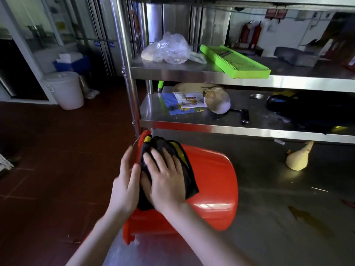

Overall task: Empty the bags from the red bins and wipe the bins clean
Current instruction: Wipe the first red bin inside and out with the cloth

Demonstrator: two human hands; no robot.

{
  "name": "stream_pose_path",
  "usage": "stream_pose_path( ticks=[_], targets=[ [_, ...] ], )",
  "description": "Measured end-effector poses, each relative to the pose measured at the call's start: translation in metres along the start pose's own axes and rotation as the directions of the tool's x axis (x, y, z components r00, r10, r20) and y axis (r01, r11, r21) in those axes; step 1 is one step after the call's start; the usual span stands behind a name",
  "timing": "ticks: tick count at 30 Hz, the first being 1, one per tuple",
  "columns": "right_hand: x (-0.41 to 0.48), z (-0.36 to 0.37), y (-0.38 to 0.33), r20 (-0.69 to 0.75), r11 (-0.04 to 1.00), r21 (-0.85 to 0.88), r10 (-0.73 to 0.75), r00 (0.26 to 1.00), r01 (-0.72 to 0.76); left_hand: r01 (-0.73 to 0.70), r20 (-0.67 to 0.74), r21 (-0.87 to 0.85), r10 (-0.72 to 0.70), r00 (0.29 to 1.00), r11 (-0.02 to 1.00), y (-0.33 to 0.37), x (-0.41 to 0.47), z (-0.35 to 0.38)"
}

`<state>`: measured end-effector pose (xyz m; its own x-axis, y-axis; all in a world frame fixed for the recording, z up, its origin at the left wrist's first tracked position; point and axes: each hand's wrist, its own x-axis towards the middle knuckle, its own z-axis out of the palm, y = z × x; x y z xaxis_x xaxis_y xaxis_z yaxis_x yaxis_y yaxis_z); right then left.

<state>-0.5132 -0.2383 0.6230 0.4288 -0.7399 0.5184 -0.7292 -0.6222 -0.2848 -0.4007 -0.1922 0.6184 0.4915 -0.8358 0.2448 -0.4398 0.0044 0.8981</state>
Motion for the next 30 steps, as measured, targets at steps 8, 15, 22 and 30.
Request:
stream_pose_path(
  ticks=[8,15,22,30],
  targets=[
    [-0.009,-0.021,0.076,-0.001,0.999,-0.005,0.035,0.999,-0.035,0.07,-0.069,0.066,-0.065,0.995,0.995,0.029,0.038,0.02],
    [0.03,-0.04,0.148,0.199,0.82,-0.103,0.572,0.796,-0.563,0.0,-0.068,-0.006,0.0,0.998,1.0,0.003,-0.029,0.015],
    [0.023,-0.002,0.004,0.082,0.997,0.08,-0.022,0.996,0.015,-0.027,-0.055,0.014,0.028,0.998,1.0,-0.002,-0.014,0.01],
    [0.013,-0.04,0.152,0.171,0.903,-0.051,0.428,0.887,-0.426,-0.037,-0.072,-0.021,0.035,0.997,0.999,-0.01,-0.032,0.008]
  ],
)
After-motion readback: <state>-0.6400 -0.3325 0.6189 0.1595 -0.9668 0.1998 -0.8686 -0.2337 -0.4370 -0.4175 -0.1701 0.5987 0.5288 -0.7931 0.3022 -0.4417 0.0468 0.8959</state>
